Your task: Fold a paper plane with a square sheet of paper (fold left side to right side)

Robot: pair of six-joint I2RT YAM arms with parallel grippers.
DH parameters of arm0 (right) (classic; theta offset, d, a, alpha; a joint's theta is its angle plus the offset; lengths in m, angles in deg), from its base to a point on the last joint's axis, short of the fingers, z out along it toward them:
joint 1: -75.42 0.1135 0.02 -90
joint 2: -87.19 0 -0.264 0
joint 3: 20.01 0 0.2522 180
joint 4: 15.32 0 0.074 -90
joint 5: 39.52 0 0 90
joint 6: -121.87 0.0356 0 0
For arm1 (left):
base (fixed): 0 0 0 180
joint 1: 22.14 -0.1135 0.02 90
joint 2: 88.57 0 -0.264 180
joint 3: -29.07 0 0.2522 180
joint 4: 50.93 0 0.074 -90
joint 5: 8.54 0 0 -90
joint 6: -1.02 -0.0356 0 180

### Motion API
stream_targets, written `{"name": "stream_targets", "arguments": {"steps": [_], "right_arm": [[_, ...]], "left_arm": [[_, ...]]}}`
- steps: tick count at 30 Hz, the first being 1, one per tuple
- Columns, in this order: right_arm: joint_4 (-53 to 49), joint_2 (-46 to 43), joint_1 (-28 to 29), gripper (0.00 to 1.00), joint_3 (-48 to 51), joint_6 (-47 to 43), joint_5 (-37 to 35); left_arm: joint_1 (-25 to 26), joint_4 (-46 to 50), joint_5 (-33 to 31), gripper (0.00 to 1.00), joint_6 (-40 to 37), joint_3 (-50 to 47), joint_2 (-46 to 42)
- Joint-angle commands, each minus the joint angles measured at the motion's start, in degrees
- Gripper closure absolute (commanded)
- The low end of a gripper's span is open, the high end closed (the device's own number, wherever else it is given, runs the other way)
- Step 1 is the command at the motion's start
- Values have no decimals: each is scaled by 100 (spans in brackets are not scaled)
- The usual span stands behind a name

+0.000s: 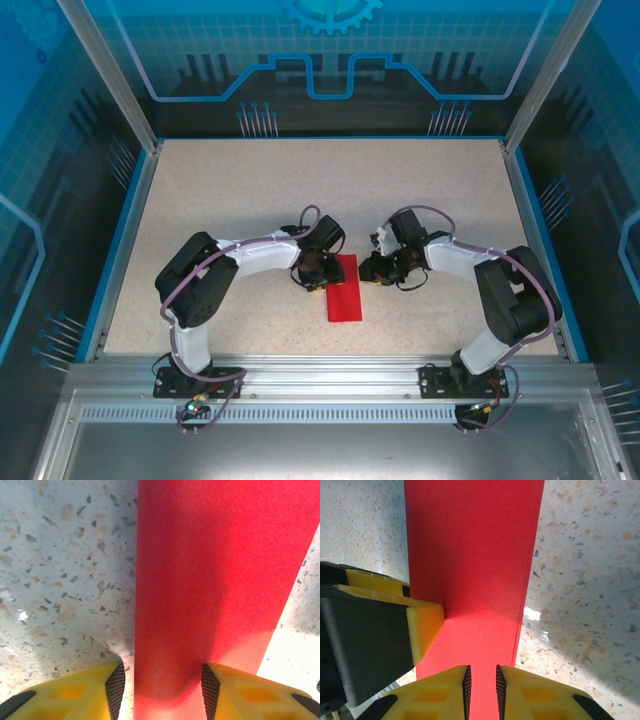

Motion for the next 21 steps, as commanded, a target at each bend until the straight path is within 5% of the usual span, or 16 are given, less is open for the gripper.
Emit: {"name": "stream_targets", "arguments": {"steps": [1, 21], "right_arm": [[44, 138, 111, 78, -127, 61, 129], [-76, 592, 326, 80, -359, 92, 101]], "left_arm": [[107, -135, -50, 50, -10, 47, 293], [133, -87, -83, 50, -9, 95, 337]]}}
